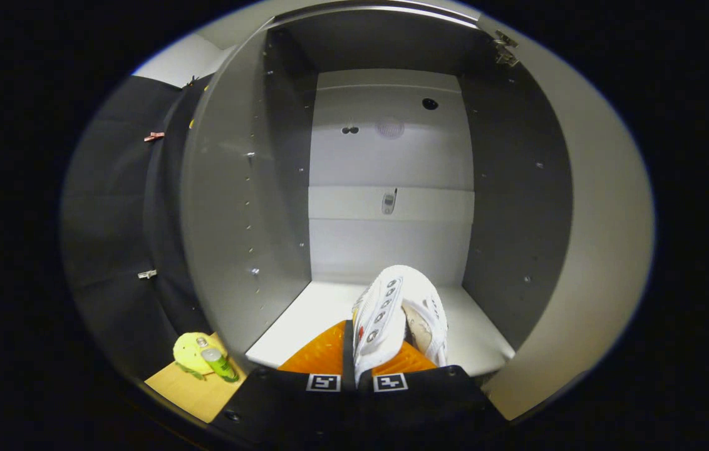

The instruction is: Open the shoe cabinet door, grab the shoes and put them into the shoe cabinet, then close the shoe cabinet door.

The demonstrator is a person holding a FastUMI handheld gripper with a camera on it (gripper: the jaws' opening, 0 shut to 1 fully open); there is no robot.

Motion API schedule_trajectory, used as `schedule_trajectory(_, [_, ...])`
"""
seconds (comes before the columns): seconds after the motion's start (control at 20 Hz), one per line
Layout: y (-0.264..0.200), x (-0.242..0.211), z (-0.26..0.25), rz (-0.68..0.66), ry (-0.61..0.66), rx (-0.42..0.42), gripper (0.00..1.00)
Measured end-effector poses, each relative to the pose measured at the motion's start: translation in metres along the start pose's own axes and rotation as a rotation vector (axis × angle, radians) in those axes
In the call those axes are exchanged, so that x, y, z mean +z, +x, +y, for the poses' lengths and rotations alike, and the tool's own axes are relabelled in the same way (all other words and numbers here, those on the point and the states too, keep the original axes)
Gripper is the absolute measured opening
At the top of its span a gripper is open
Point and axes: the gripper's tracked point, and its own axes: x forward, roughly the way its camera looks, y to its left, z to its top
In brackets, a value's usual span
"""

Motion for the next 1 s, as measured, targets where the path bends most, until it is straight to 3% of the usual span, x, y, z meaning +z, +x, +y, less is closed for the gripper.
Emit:
schedule_trajectory(0.2, [0.07,0.012,-0.019,-0.016,0.001,0.005,0.04])
schedule_trajectory(0.4, [0.109,0.004,-0.032,0.0,0.025,0.006,0.04])
schedule_trajectory(0.95, [0.134,-0.02,-0.031,0.065,0.041,-0.012,0.06])
schedule_trajectory(1.0, [0.136,-0.024,-0.03,0.075,0.044,-0.01,0.12])
